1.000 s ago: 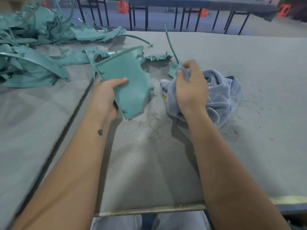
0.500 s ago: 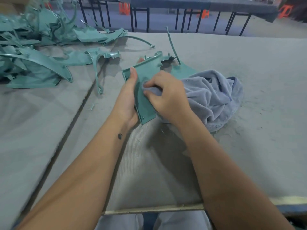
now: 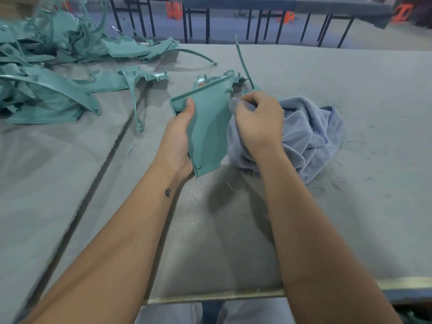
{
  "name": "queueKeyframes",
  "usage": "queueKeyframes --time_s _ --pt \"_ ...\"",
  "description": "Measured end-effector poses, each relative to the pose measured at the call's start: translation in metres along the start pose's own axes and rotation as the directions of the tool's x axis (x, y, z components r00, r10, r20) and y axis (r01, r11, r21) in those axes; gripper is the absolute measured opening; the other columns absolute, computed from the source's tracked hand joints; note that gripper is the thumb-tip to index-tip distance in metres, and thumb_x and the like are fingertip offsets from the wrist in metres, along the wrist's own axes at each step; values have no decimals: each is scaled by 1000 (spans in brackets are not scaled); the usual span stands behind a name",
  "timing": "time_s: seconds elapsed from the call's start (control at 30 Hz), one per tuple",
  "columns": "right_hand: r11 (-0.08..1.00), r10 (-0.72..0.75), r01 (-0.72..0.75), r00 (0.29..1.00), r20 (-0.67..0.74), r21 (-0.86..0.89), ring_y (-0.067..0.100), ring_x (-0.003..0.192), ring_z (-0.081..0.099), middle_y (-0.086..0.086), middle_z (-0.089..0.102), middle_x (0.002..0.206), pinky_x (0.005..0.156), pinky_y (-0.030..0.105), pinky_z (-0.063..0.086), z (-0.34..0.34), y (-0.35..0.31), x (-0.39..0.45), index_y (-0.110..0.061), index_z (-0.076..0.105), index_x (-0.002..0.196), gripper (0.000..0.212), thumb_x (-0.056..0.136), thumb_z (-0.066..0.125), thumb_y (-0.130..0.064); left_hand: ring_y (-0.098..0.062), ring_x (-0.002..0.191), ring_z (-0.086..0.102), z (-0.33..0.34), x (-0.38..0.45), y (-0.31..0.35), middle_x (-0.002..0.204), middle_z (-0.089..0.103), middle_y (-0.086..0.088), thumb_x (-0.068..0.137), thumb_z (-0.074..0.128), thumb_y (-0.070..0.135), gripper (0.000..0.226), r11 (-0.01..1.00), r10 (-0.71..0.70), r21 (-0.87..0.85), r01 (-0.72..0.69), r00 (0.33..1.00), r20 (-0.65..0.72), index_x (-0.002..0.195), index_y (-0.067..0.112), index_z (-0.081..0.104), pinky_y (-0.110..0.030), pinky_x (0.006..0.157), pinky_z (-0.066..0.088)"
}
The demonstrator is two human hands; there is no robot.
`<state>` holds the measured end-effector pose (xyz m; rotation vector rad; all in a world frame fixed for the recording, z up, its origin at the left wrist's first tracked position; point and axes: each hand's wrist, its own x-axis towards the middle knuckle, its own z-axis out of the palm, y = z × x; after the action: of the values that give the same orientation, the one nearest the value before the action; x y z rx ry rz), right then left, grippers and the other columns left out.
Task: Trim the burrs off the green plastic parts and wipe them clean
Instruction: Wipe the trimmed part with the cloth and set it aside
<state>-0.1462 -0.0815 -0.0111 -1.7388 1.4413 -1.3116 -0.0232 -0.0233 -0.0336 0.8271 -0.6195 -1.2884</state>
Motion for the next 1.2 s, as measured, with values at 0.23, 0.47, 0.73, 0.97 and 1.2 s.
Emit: queueKeyframes --time_s 0.23,0.47,0.73,0.97,1.2 --pt "992 47 -8 952 302 -130 9 78 63 -8 66 75 68 10 45 -48 4 -2 -28 67 94 13 89 56 -23 -30 102 69 -3 2 17 118 70 -10 101 48 32 34 984 173 -21 -179 969 -178 128 15 59 -45 80 57" --pt "844 -306 338 941 143 -416 22 91 55 4 53 110 82 35 45 -28 -8 -14 -26 63 120 37 85 54 -17 -27 109 66 -3 4 22 127 64 -13 103 43 32 43 972 211 -55 -230 948 -240 136 6 50 -44 91 55" --pt "813 -485 574 759 434 -94 26 78 52 4 50 80 71 47 44 11 -8 -37 -6 64 78 6 82 62 -10 -31 100 69 2 3 17 118 67 -18 103 42 32 44 968 216 -74 -241 945 -247 132 1 52 -41 80 59" --pt "926 -347 362 929 132 -111 18 76 48 3 54 86 65 24 33 5 6 -22 -9 56 81 6 84 56 -3 -33 112 64 0 1 18 126 64 -16 104 38 34 45 973 195 -81 -215 960 -201 135 4 52 -52 94 52" --pt "858 -459 510 814 356 -59 22 68 53 -1 54 68 66 43 45 11 4 -31 -11 57 67 14 80 62 -6 -32 111 65 -9 1 20 125 65 -16 105 35 37 48 967 192 -127 -221 960 -203 134 3 53 -50 94 53"
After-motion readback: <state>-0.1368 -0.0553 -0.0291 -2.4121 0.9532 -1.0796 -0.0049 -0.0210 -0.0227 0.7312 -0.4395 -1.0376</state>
